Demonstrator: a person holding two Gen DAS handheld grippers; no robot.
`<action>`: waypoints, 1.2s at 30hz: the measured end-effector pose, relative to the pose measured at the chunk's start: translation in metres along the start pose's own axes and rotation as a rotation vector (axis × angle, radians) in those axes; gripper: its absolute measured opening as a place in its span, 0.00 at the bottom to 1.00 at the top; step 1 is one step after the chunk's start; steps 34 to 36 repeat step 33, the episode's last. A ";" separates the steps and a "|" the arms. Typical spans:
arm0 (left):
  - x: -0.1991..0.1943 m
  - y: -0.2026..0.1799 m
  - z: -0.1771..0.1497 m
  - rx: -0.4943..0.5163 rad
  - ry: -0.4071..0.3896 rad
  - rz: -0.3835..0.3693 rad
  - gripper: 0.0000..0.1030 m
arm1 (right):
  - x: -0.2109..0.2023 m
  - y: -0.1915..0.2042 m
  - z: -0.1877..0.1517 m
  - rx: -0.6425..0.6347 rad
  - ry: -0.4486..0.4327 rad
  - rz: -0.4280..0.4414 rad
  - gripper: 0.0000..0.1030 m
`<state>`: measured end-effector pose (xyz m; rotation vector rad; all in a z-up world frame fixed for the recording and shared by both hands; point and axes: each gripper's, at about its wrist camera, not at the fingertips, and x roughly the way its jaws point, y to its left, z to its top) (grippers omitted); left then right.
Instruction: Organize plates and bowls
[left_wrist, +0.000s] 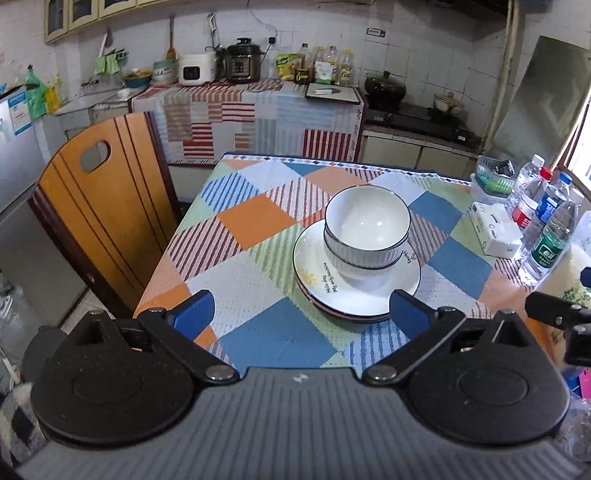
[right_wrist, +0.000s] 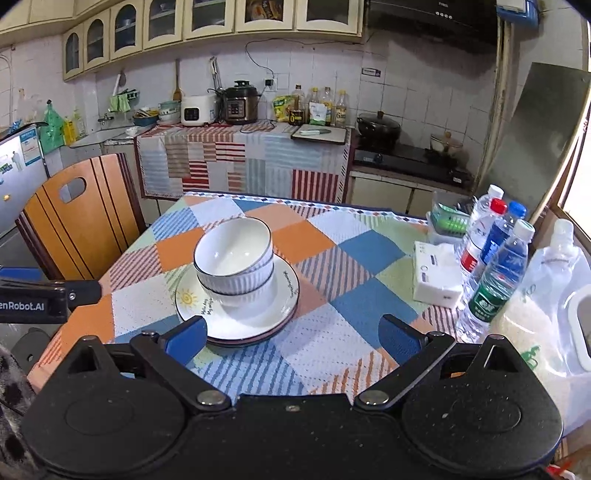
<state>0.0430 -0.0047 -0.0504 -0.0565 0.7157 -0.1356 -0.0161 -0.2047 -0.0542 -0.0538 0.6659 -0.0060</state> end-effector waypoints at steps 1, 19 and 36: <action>-0.001 0.000 -0.002 -0.002 -0.004 -0.003 1.00 | 0.000 -0.001 0.000 0.003 0.003 -0.005 0.98; -0.005 -0.024 -0.011 0.082 -0.007 -0.009 1.00 | -0.002 -0.002 -0.007 0.022 0.022 -0.014 0.98; -0.006 -0.022 -0.011 0.063 0.000 -0.014 0.99 | -0.003 0.001 -0.009 0.016 0.032 -0.022 0.98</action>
